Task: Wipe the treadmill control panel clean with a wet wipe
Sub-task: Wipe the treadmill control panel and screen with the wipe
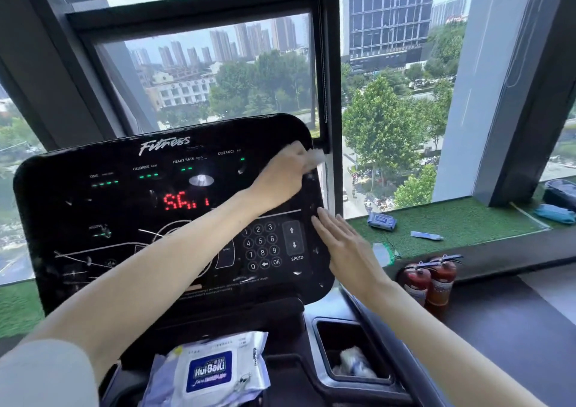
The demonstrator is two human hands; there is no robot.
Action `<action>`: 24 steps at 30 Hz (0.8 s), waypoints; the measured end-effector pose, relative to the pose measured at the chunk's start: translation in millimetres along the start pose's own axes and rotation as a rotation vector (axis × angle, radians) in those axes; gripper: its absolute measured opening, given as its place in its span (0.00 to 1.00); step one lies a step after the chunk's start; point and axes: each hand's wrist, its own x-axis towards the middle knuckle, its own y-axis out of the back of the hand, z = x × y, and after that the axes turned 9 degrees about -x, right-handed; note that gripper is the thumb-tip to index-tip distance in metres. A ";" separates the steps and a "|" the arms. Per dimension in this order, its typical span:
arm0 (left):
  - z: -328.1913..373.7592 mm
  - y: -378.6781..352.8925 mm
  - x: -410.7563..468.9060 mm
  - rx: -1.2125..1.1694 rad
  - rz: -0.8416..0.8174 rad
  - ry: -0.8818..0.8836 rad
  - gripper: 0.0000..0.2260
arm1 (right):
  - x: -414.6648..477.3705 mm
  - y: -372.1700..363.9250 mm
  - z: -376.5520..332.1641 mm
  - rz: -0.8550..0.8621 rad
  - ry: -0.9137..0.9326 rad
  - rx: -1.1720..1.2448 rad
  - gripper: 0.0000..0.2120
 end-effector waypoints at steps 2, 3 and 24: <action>5.1 -10.8 -16.1 0.035 -0.201 -0.063 0.17 | -10.4 -5.9 -0.9 -0.051 0.047 -0.038 0.40; 4.5 -7.8 -13.5 0.028 -0.203 -0.049 0.18 | -12.2 -7.7 0.0 -0.061 0.053 -0.053 0.40; 3.6 -4.5 -4.0 -0.103 0.066 0.096 0.15 | -15.9 -19.0 -0.1 -0.057 0.059 -0.135 0.37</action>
